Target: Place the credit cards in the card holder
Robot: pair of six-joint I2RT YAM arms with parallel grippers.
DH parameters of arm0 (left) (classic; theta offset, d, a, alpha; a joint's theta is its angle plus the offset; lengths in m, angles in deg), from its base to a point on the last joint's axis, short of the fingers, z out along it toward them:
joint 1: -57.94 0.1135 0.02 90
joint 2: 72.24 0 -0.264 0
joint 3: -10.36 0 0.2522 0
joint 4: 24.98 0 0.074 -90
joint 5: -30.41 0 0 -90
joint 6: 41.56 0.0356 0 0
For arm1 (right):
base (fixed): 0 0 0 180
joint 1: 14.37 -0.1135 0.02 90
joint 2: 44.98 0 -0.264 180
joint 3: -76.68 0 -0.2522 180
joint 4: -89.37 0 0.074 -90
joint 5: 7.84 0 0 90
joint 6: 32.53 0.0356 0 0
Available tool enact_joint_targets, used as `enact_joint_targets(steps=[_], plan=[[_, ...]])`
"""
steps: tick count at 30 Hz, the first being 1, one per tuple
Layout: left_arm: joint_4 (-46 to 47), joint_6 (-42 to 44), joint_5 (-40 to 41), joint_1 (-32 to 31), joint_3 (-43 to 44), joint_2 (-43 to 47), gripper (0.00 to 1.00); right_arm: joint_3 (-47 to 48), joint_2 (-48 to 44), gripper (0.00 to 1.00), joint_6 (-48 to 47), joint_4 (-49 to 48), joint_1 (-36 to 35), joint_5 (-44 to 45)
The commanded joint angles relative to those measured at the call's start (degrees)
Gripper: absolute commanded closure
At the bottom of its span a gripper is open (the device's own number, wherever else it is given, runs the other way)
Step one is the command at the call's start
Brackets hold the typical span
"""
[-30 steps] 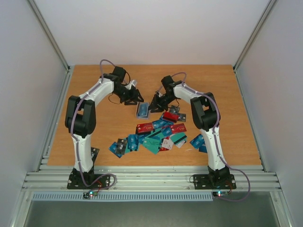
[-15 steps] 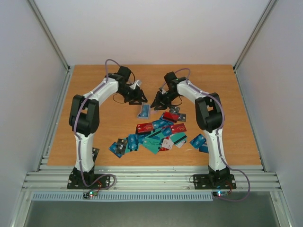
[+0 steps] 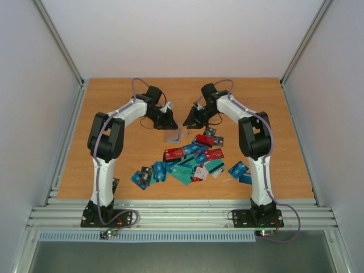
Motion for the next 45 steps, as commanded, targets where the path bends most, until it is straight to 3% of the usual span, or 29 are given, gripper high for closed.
enact_joint_targets(steps=[1, 12, 18, 25, 40, 45], plan=[[5.8, -1.6, -1.2, -0.1, -2.4, -2.3, 0.99, -0.9, -3.1, 0.74, 0.3, -0.5, 0.6, -2.6], [8.2, -3.8, -3.5, -0.1, -2.0, -6.1, 1.00, -7.1, -2.4, 0.75, 8.1, -12.6, 0.5, -11.4], [8.9, -4.4, -3.5, -0.1, -2.9, -5.9, 1.00, -6.4, 0.9, 0.79, 10.7, -15.4, 0.0, -12.0], [11.3, -5.6, -3.7, 0.0, -4.5, -3.7, 1.00, -5.2, 3.4, 0.86, 11.5, -15.8, -1.0, -11.4], [30.8, -19.0, -11.3, 2.7, -13.6, 3.8, 1.00, -5.8, 7.5, 0.97, 11.0, -15.7, -1.2, -10.1], [29.1, -20.8, -11.7, 4.6, -13.4, 6.6, 1.00, -5.4, 8.8, 0.97, 10.2, -14.9, -1.2, -9.5]])
